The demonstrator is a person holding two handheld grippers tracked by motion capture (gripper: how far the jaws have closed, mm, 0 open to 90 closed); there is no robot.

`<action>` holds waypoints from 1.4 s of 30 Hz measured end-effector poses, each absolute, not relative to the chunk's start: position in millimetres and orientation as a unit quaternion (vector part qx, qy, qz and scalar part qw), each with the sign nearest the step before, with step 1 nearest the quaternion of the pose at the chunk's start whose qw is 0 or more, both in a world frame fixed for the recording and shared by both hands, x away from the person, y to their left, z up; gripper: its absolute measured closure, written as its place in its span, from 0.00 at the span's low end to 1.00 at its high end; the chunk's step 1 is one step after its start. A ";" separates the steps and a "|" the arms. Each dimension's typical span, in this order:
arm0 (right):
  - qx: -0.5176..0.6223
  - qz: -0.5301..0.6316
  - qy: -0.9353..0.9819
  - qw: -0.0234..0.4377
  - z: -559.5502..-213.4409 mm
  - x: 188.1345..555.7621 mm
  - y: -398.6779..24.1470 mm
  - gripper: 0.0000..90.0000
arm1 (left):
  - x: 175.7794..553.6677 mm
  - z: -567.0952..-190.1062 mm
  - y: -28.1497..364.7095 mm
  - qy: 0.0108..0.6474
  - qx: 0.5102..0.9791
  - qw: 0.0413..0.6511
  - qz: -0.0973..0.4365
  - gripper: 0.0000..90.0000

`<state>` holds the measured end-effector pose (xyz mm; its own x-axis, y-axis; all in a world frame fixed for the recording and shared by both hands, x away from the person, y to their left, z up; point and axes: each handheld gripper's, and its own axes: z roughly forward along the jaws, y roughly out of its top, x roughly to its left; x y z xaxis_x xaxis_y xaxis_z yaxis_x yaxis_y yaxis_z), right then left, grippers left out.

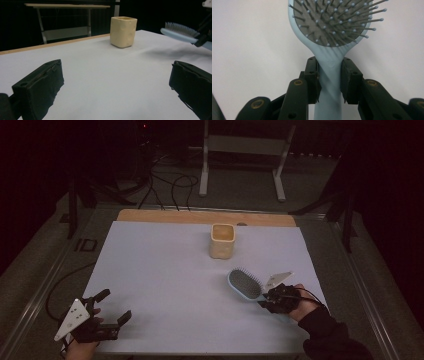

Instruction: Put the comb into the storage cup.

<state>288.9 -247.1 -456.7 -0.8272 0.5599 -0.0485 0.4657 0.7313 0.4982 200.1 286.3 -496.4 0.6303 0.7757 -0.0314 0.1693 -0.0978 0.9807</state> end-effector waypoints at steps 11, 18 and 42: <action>0.258 0.301 0.909 0.128 -440.3 296.4 -219.3 0.78 | 199.6 -496.7 286.3 0.342 0.694 0.578 0.261 0.00; 0.255 0.339 0.891 0.161 -425.6 303.3 -205.1 0.78 | 199.6 -496.9 286.6 0.342 0.694 0.578 0.260 0.00; 0.302 0.448 0.799 0.264 -377.7 346.2 -189.8 0.78 | 199.7 -498.0 287.4 0.345 0.695 0.577 0.257 0.00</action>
